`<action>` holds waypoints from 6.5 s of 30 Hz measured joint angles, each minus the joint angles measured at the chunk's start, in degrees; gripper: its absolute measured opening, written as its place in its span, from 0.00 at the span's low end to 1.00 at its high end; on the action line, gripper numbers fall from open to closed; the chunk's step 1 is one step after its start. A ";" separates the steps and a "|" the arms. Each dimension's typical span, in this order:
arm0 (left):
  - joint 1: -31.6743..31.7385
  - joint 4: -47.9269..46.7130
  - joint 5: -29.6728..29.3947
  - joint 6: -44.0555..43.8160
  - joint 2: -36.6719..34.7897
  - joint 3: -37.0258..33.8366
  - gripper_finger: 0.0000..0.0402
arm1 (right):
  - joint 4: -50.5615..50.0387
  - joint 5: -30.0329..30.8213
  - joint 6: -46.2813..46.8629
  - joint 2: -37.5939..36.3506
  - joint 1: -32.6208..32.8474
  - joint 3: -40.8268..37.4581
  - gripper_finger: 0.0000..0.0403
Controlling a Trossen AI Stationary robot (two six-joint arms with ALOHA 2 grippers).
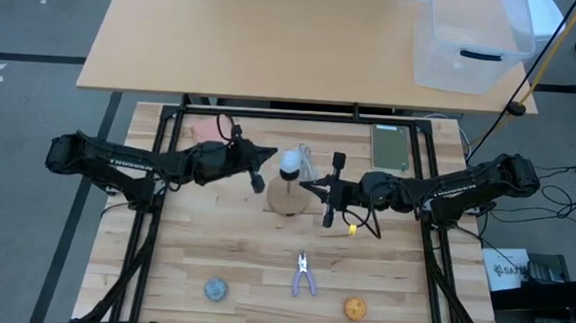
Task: Screw lightbulb
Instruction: Insert the lightbulb on the lamp, then remove the lightbulb from the lamp
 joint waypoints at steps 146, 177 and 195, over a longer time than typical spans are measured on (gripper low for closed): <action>3.08 -3.03 0.48 7.99 -0.74 -0.07 0.00 | 1.78 8.43 -0.23 10.29 2.99 6.78 0.00; -1.49 -14.95 3.40 3.15 -5.26 -1.19 0.00 | 12.15 9.48 -0.90 10.21 1.10 6.82 0.33; -1.49 5.64 9.80 -1.17 -5.18 -16.74 0.00 | -5.29 9.55 8.51 10.16 -2.01 16.63 0.72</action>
